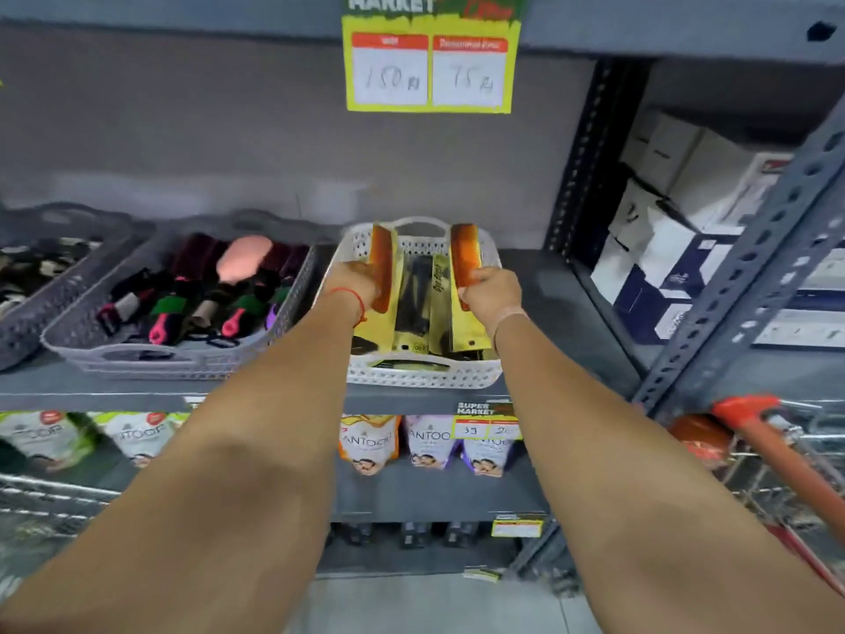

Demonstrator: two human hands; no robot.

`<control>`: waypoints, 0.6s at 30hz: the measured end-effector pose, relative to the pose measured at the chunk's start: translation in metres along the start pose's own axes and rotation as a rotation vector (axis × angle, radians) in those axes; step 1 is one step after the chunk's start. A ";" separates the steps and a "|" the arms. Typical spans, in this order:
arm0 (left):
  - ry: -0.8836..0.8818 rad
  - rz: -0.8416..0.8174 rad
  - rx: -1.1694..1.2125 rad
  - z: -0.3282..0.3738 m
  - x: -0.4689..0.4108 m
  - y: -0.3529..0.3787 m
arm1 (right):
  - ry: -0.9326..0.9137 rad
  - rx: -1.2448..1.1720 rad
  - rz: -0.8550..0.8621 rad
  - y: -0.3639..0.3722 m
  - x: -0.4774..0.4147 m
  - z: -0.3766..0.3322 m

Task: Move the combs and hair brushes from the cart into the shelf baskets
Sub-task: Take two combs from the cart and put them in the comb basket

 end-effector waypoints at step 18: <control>0.083 0.435 0.835 -0.093 0.040 -0.196 | -0.504 -0.415 -0.102 0.122 0.109 -0.194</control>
Point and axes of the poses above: each hand's wrist, its own x-axis away from the middle knuckle, its own y-axis out of the palm, z = x × y, the point moved 2 cm from there along -x, towards the middle knuckle, and after that the axes turned 13 degrees about x, right-handed, at the moved point
